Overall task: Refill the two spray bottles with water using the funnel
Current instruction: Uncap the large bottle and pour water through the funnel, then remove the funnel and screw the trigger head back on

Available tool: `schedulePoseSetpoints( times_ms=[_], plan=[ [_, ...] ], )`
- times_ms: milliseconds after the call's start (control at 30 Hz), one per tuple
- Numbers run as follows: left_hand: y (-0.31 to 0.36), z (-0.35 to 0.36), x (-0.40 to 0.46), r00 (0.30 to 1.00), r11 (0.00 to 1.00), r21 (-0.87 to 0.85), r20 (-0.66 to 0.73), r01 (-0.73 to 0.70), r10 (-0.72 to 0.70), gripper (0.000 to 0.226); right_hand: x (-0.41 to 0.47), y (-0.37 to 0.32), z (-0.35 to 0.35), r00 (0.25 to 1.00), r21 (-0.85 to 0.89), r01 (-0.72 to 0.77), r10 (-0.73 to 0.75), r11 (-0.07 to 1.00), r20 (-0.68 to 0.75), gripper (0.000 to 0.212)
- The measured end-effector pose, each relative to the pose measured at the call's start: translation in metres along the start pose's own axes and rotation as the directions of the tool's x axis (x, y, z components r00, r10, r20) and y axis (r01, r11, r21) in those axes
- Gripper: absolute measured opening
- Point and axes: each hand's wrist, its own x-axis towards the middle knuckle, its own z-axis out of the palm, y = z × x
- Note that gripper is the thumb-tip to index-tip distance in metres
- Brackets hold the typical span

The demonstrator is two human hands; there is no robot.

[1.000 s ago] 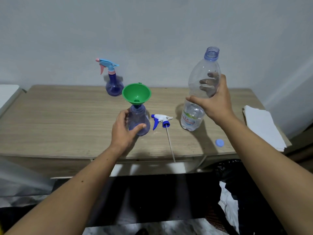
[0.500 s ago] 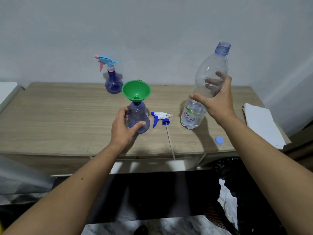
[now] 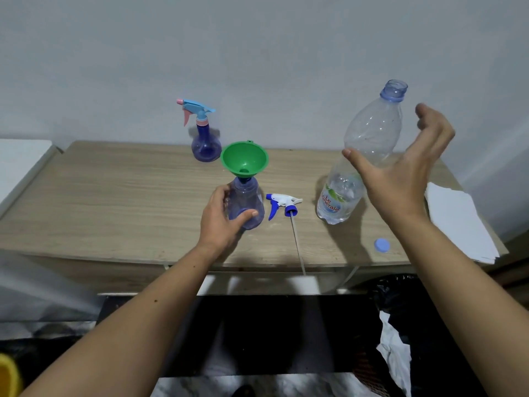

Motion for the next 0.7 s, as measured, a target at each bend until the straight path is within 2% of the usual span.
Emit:
schedulePoseSetpoints(
  times_ms=[67,100,200,300,400,700],
  plan=[
    [0.0,0.0,0.0,1.0,1.0,-0.004,-0.002,0.001,-0.001,0.074,-0.006,-0.022,0.004,0.984,-0.006,0.176,-0.176,0.984,-0.029,0.092],
    [0.0,0.0,0.0,1.0,1.0,-0.002,-0.003,0.005,-0.005,0.074,-0.009,-0.033,0.009,0.968,0.01,0.251,-0.251,0.968,0.0,0.082],
    [-0.001,0.0,0.001,1.0,1.0,-0.001,0.0,0.011,-0.011,0.074,-0.023,-0.048,0.04,0.898,0.134,0.372,-0.393,0.919,0.201,0.053],
    [-0.002,0.0,0.003,1.0,1.0,0.004,0.009,0.0,0.0,0.076,-0.035,-0.049,0.07,0.836,0.211,0.34,-0.397,0.916,0.378,0.041],
    [-0.002,-0.001,0.004,1.0,1.0,-0.009,0.018,-0.012,0.012,0.077,-0.037,-0.046,0.088,0.8,0.228,0.314,-0.386,0.922,0.459,0.037],
    [-0.003,-0.002,0.008,0.999,0.999,-0.044,0.035,-0.011,0.012,0.074,-0.027,-0.046,0.107,0.771,0.233,0.395,-0.458,0.889,0.443,0.012]
  ],
)
